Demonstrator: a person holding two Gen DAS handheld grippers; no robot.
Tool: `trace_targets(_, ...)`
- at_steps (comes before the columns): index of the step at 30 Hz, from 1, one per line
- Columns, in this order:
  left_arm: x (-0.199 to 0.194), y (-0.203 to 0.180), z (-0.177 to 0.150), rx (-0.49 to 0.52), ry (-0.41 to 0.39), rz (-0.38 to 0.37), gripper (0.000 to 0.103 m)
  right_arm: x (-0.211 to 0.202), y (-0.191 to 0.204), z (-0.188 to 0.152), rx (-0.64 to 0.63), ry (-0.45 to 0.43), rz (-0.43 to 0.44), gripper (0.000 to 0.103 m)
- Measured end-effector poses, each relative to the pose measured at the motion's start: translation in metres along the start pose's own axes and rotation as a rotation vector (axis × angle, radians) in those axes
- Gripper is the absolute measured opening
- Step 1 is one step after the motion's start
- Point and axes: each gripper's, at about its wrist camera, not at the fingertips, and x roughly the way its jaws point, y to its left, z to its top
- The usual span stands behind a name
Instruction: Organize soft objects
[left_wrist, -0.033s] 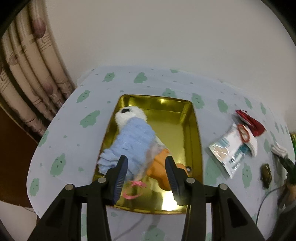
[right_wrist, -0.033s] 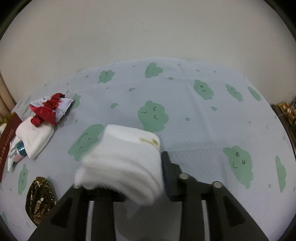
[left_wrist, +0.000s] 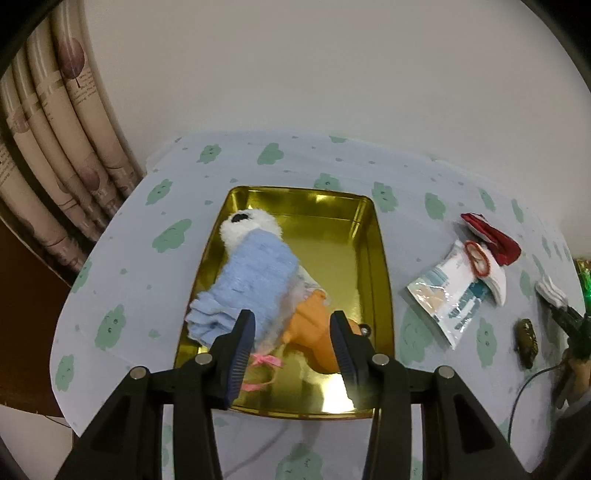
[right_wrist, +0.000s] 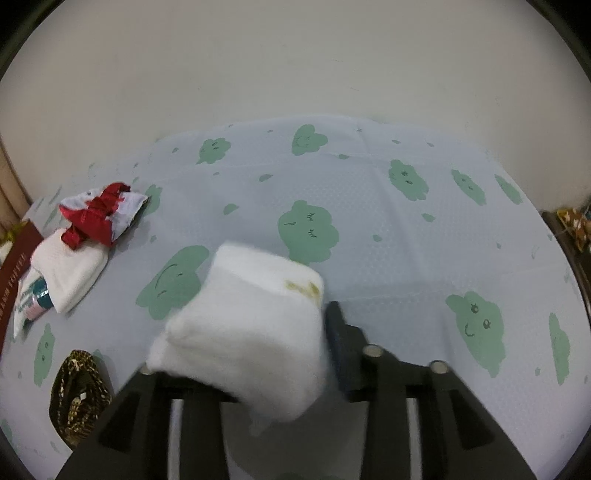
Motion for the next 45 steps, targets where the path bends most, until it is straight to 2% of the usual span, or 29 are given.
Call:
trace_targets(1, 0.0, 0.0, -0.001, -0.005, 0.002, -0.007, 0.043, 0.0, 0.003, 0.0, -0.017, -0.001, -0.024, 0.054)
trace_targets(3, 0.001, 0.0, -0.003, -0.013, 0.005, -0.016, 0.043, 0.0, 0.008, 0.002, -0.037, -0.006, -0.063, 0.055)
trace_targets(6, 0.005, 0.0, -0.005, -0.019, 0.019, -0.016, 0.043, -0.001, 0.011, 0.003, -0.062, -0.021, -0.074, 0.054)
trace_targets(9, 0.006, 0.001, -0.007, -0.024, 0.028, -0.016, 0.043, -0.001, 0.013, 0.005, -0.076, -0.031, -0.084, 0.045)
trace_targets(11, 0.006, 0.001, -0.008, -0.02, 0.025, -0.018, 0.043, -0.003, 0.015, 0.006, -0.084, -0.044, -0.079, 0.03)
trace_targets(14, 0.005, 0.001, -0.009, -0.018, 0.023, -0.02, 0.043, -0.003, 0.018, 0.007, -0.093, -0.051, -0.077, 0.02)
trace_targets(23, 0.005, 0.001, -0.012, -0.026, 0.022, -0.026, 0.043, -0.005, 0.024, 0.01, -0.076, -0.038, -0.063, 0.018)
trace_targets(32, 0.001, 0.014, -0.025, -0.039, -0.016, 0.006, 0.043, -0.021, 0.037, 0.018, -0.058, -0.025, -0.028, 0.018)
trace_targets(39, -0.004, 0.023, -0.04, -0.012, -0.085, 0.117, 0.043, -0.036, 0.062, 0.025, -0.08, -0.031, 0.018, 0.018)
trace_targets(45, -0.01, 0.029, -0.056, -0.001, -0.128, 0.142, 0.043, -0.048, 0.089, 0.03, -0.087, -0.026, 0.079, 0.018)
